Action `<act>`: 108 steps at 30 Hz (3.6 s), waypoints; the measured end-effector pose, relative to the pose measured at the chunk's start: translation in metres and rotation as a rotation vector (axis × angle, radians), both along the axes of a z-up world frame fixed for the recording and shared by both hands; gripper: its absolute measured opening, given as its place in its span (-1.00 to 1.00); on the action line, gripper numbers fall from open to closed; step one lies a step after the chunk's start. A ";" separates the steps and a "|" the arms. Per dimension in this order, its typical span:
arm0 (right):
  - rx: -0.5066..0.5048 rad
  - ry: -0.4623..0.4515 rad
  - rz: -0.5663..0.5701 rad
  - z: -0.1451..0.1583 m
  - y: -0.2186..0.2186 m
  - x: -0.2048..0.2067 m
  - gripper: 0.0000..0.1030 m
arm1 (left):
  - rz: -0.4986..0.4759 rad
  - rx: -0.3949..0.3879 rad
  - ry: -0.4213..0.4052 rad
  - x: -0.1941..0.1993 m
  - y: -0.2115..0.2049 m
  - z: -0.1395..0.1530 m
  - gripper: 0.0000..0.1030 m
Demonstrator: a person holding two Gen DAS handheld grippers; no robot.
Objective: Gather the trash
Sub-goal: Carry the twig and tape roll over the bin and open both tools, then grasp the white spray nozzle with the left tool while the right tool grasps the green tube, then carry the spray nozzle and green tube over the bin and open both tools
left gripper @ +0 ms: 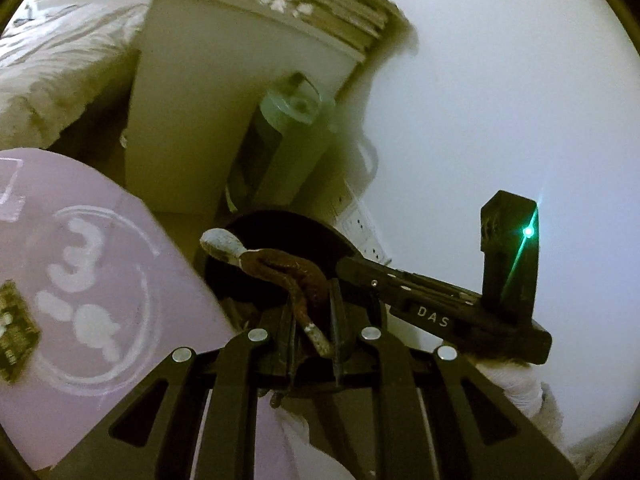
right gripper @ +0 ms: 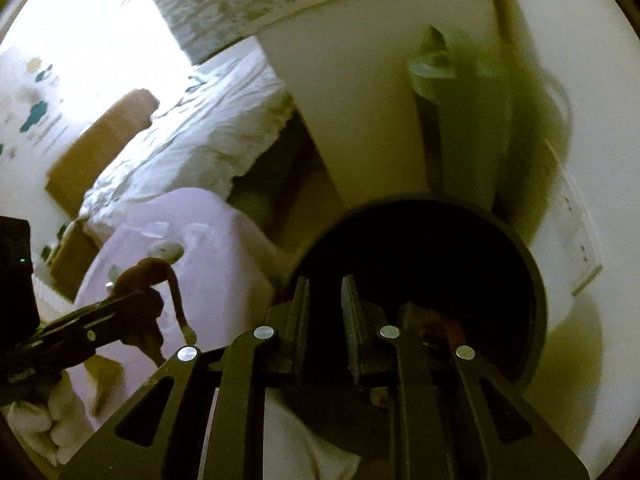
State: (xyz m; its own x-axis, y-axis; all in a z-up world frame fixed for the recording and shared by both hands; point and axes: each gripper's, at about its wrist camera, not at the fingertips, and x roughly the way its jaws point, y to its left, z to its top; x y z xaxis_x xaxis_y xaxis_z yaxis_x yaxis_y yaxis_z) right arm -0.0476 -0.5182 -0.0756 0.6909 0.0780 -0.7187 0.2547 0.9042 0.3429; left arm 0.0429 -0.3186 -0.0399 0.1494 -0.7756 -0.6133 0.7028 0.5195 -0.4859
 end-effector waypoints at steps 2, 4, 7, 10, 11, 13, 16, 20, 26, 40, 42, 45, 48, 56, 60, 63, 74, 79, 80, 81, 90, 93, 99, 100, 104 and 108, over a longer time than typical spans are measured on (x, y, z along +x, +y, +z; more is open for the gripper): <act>0.007 0.010 -0.020 -0.008 -0.010 -0.005 -0.65 | -0.016 0.019 0.005 0.001 -0.012 -0.005 -0.73; 0.016 0.015 -0.035 -0.015 -0.019 -0.011 -0.65 | -0.030 0.035 0.010 0.001 -0.023 -0.009 -0.73; 0.021 0.021 -0.048 -0.019 -0.024 -0.015 -0.65 | -0.049 0.048 0.016 -0.001 -0.034 -0.013 -0.73; 0.029 0.025 -0.058 -0.020 -0.028 -0.020 -0.65 | -0.067 0.073 0.002 -0.006 -0.040 -0.013 -0.67; 0.035 0.028 -0.059 -0.020 -0.028 -0.021 -0.65 | -0.067 0.083 -0.006 -0.005 -0.045 -0.012 -0.67; 0.036 0.028 -0.068 -0.020 -0.031 -0.022 -0.65 | -0.059 0.107 -0.023 -0.004 -0.052 -0.010 -0.17; 0.038 0.028 -0.072 -0.019 -0.030 -0.024 -0.32 | 0.015 0.102 -0.065 -0.006 -0.042 -0.003 0.74; 0.048 0.018 -0.065 -0.017 -0.024 -0.022 -0.02 | 0.037 0.078 -0.072 -0.006 -0.024 0.005 0.74; 0.041 0.016 -0.010 -0.014 0.000 -0.009 -0.02 | 0.050 0.035 -0.067 -0.007 0.005 0.017 0.74; 0.006 0.014 0.138 0.001 0.071 0.028 -0.02 | 0.340 -0.011 -0.078 0.006 0.135 0.021 0.74; 0.001 0.018 0.178 0.000 0.086 0.037 -0.02 | 0.454 0.036 -0.114 0.007 0.169 0.018 0.74; -0.011 0.020 0.243 0.003 0.114 0.051 -0.02 | 0.603 0.106 -0.151 0.007 0.213 0.012 0.74; -0.025 0.017 0.299 0.007 0.139 0.062 -0.02 | 0.741 0.186 -0.153 0.010 0.259 0.001 0.74; -0.096 0.001 0.503 0.027 0.222 0.105 0.27 | 0.848 0.317 -0.094 0.030 0.316 -0.031 0.49; -0.149 0.000 0.589 0.035 0.260 0.129 0.27 | 0.837 0.340 -0.066 0.034 0.321 -0.042 0.20; -0.182 0.010 0.651 0.038 0.292 0.152 0.27 | 0.838 0.359 -0.065 0.035 0.327 -0.049 0.17; -0.346 0.160 0.795 -0.009 0.385 0.229 0.12 | 0.808 0.380 -0.042 0.042 0.335 -0.057 -0.13; -0.393 0.197 0.807 -0.024 0.401 0.245 -0.14 | 0.819 0.377 -0.036 0.045 0.336 -0.056 -0.30; -0.392 0.199 0.814 -0.024 0.403 0.247 -0.24 | 0.821 0.367 -0.033 0.046 0.337 -0.056 -0.30; -0.396 0.202 0.814 -0.025 0.404 0.248 -0.26 | 0.820 0.354 -0.028 0.046 0.338 -0.056 -0.32; -0.277 0.033 0.731 0.019 0.377 0.225 -0.38 | 0.826 0.256 -0.036 0.039 0.350 -0.047 -0.51; -0.203 -0.048 0.692 0.044 0.356 0.206 -0.40 | 0.814 0.214 -0.055 0.030 0.348 -0.036 -0.51; -0.111 -0.171 0.600 0.086 0.307 0.158 -0.40 | 0.760 0.167 -0.125 0.015 0.328 -0.004 -0.51; -0.095 -0.187 0.577 0.092 0.295 0.149 -0.40 | 0.745 0.158 -0.135 0.013 0.321 0.002 -0.51; -0.052 -0.228 0.497 0.105 0.252 0.120 -0.40 | 0.670 0.127 -0.166 0.006 0.290 0.021 -0.51; -0.030 -0.241 0.409 0.109 0.207 0.093 -0.40 | 0.565 0.099 -0.195 0.002 0.248 0.037 -0.51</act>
